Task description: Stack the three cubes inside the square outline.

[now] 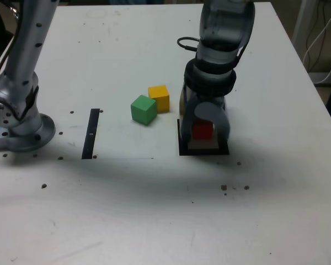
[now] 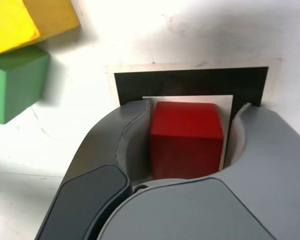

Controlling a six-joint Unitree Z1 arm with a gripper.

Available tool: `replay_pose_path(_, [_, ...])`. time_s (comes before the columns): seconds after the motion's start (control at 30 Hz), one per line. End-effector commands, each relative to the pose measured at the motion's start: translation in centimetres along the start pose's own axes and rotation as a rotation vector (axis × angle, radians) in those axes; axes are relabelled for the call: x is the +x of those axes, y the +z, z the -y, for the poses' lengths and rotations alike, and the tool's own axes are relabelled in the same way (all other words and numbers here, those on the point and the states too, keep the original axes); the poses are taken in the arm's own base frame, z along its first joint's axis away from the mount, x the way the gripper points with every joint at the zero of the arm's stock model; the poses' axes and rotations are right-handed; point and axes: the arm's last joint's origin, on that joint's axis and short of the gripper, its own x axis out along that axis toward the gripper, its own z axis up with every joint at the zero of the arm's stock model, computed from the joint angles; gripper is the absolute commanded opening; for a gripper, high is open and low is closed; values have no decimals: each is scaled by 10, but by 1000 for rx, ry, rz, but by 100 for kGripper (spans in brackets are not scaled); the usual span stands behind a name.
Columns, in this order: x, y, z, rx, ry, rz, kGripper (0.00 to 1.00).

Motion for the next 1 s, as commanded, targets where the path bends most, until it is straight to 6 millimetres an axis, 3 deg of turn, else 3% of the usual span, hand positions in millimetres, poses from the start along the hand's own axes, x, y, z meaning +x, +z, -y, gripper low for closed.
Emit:
replay_pose_path(0.0, [-7, -3, 1, 4, 3, 19, 99])
replay_pose_path(0.27, [-21, -13, -1, 3, 22, 40, 99])
replay_pose_path(0.47, [-52, -33, -14, 56, 116, 66, 99])
replay_pose_path(0.7, [-88, -60, -46, 219, 186, 128, 100])
replay_pose_path(0.97, [-78, -84, -98, 365, 208, -71, 100])
